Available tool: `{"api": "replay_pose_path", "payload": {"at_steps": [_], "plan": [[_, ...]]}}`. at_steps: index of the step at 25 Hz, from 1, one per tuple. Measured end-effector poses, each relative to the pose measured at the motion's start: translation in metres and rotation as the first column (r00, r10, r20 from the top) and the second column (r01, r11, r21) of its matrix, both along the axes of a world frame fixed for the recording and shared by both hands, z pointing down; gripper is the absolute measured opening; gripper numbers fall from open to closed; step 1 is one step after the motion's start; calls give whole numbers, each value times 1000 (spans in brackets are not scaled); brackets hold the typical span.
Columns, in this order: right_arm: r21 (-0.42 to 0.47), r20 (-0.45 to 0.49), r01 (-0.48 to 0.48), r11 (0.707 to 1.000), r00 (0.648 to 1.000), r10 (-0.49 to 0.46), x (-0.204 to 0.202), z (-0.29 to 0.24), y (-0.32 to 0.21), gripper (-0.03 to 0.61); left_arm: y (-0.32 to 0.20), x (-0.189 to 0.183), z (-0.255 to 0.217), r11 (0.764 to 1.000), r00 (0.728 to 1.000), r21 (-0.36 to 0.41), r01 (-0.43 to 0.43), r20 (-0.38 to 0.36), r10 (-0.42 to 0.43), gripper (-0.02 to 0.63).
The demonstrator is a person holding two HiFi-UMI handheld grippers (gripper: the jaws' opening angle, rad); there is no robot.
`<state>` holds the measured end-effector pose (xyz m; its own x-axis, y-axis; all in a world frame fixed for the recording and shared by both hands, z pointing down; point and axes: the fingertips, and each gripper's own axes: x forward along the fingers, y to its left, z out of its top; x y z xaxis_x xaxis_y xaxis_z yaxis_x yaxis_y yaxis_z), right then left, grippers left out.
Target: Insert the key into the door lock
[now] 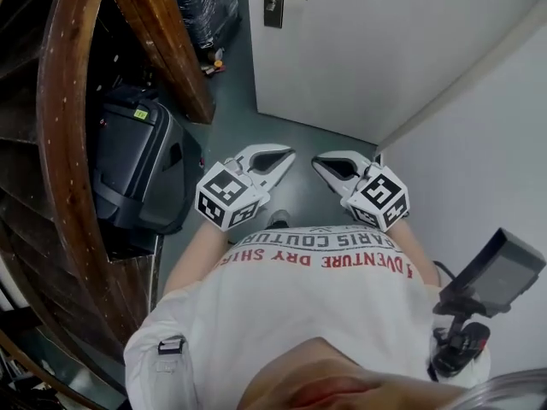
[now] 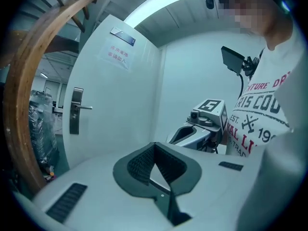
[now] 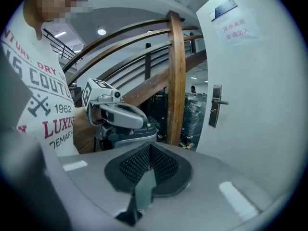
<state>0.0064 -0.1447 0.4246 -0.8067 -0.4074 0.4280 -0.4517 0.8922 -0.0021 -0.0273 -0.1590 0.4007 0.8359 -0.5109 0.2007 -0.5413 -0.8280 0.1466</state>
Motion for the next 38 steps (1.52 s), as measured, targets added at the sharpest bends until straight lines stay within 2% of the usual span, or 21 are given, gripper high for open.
{"api": "replay_pose_path", "payload": {"at_steps": [5, 8, 10, 14, 18, 25, 38], "plan": [[-29, 45, -103, 994, 993, 104, 71, 22, 139, 2, 145, 73, 26, 997, 997, -38, -68, 43, 69, 2], [-42, 94, -124, 991, 987, 127, 94, 24, 222, 2, 233, 110, 34, 991, 990, -65, -117, 76, 122, 2], [-40, 93, -128, 991, 987, 131, 105, 24, 267, 2, 280, 121, 28, 990, 989, -76, -120, 76, 126, 2], [-38, 101, -157, 987, 982, 160, 128, 11, 326, 2, 343, 125, 1, 996, 993, -51, -71, 89, 75, 2], [-9, 127, -161, 987, 979, 161, 125, -7, 365, 2, 388, 115, -16, 1000, 996, -24, -18, 84, 20, 2], [18, 122, -128, 992, 985, 125, 105, -8, 420, 2, 442, 96, -12, 999, 997, -19, 34, 71, -32, 2], [33, 104, -131, 991, 986, 127, 104, -5, 460, 2, 483, 97, -8, 1000, 998, -11, 21, 57, -21, 2]]}}
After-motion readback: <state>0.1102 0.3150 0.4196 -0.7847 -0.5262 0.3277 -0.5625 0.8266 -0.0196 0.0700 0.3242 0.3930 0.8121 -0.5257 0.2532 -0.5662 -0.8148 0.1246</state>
